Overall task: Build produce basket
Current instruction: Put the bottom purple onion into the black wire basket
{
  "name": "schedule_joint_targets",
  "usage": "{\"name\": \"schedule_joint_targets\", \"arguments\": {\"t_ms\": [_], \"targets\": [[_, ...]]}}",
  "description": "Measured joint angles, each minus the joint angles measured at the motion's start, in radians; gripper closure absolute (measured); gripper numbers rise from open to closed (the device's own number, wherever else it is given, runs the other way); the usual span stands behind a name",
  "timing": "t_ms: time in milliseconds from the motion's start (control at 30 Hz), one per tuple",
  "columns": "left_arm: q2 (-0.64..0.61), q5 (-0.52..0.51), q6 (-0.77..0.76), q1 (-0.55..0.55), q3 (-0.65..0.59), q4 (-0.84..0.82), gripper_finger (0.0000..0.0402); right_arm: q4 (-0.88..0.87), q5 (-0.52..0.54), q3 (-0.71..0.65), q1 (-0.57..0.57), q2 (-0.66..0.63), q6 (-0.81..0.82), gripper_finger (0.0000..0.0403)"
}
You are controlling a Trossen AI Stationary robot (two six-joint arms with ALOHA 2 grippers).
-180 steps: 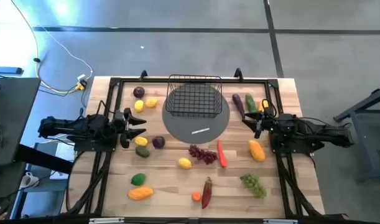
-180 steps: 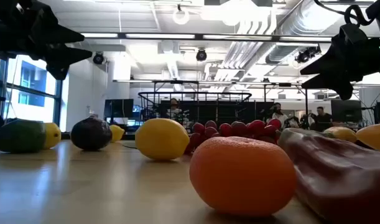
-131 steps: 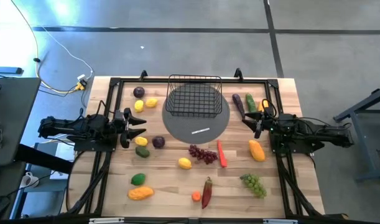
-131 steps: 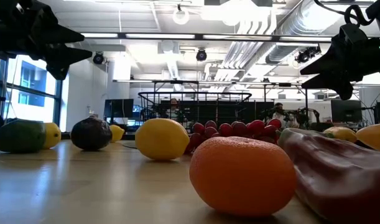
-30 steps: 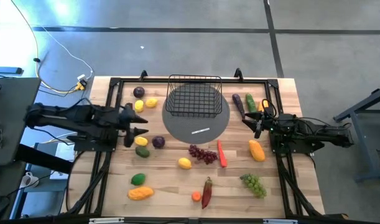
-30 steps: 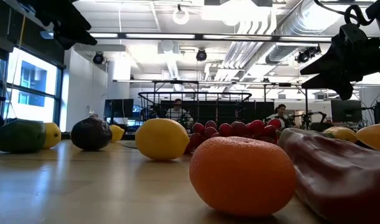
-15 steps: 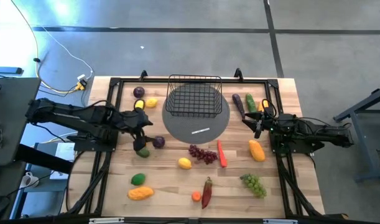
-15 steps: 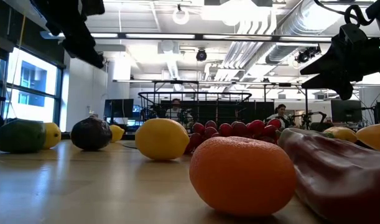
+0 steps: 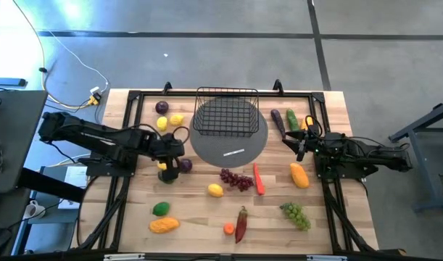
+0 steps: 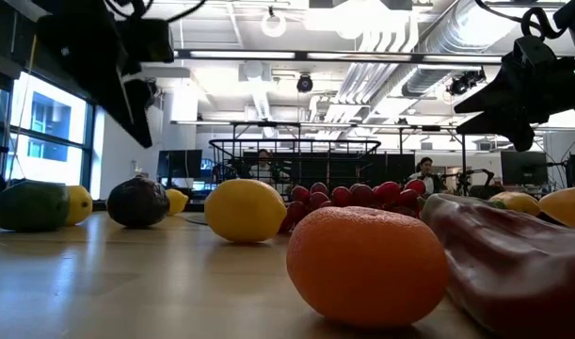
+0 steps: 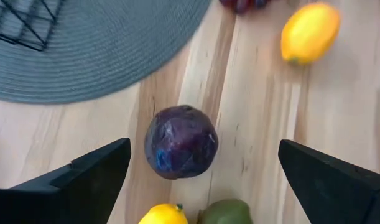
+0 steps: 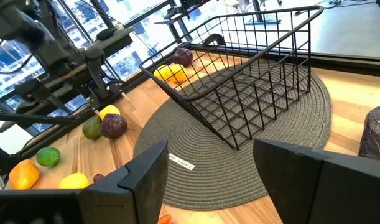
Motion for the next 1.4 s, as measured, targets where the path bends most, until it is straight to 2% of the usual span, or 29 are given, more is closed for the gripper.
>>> {"name": "schedule_joint_targets", "arguments": {"t_ms": [400, 900, 1033, 1267, 1400], "targets": [[0.165, -0.006, 0.118, 0.000, 0.000, 0.047, 0.0002, 0.000, 0.000, 0.000, 0.000, 0.000, 0.000, 0.0186], [0.338, -0.047, 0.121, 0.000, -0.001, 0.119, 0.0008, 0.000, 0.000, 0.000, 0.000, 0.000, 0.000, 0.0186], [0.356, -0.049, 0.106, 0.000, -0.001, 0.145, 0.0032, 0.000, 0.000, 0.000, 0.000, 0.000, 0.000, 0.0186], [0.356, -0.049, 0.103, 0.001, -0.001, 0.147, 0.0114, 0.000, 0.000, 0.000, 0.000, 0.000, 0.000, 0.0186], [0.356, -0.045, 0.100, 0.001, -0.001, 0.144, 0.0142, 0.000, 0.000, 0.000, 0.000, 0.000, 0.000, 0.0186]]}}
